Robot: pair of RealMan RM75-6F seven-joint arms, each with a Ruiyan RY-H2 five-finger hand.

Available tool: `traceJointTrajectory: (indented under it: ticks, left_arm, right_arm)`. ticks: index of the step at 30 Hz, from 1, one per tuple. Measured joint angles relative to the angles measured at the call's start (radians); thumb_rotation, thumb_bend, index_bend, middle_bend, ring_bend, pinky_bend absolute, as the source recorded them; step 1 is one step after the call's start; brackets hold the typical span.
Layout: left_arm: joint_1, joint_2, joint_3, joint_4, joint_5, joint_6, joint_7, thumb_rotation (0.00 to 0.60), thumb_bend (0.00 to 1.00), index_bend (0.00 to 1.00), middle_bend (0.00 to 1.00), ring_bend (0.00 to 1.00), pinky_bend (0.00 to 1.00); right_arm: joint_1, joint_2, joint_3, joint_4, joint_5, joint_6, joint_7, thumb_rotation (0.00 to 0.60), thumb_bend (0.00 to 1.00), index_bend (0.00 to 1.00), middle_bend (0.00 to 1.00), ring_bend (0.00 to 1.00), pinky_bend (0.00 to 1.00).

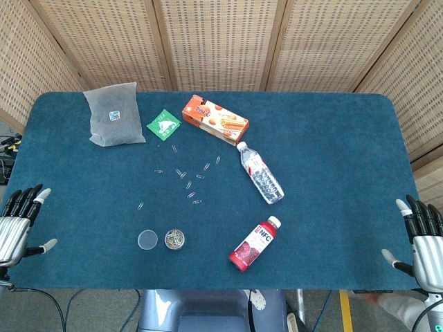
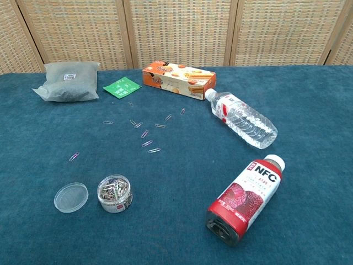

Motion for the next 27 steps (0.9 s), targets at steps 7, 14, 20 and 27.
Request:
traceJointTrajectory:
  ticks: [7, 14, 20, 27]
  left_arm:
    - [0.001, -0.003, -0.002, 0.005, -0.003, -0.005, 0.000, 0.600, 0.14, 0.00, 0.00, 0.00, 0.00]
    - [-0.039, -0.010, -0.027, 0.013, -0.033, -0.072, -0.012, 0.600, 0.14, 0.00, 0.00, 0.00, 0.00]
    - [-0.179, -0.048, -0.104, 0.045, -0.074, -0.219, 0.037, 0.600, 0.16, 0.10, 0.00, 0.00, 0.00]
    - [-0.392, -0.169, -0.201, 0.165, -0.170, -0.455, 0.121, 0.600, 0.23, 0.25, 0.00, 0.00, 0.00]
  right_arm:
    - [0.000, 0.000, 0.001, 0.001, 0.001, 0.000, 0.000, 0.600, 0.00, 0.03, 0.00, 0.00, 0.00]
    - [0.006, -0.007, 0.008, 0.007, 0.025, -0.016, -0.014, 0.600, 0.00, 0.03, 0.00, 0.00, 0.00]
    - [0.015, -0.018, 0.020, 0.011, 0.041, -0.021, -0.034, 0.600, 0.00, 0.04, 0.00, 0.00, 0.00]
    - [0.025, -0.030, 0.031, 0.020, 0.073, -0.043, -0.048, 0.600, 0.00, 0.04, 0.00, 0.00, 0.00]
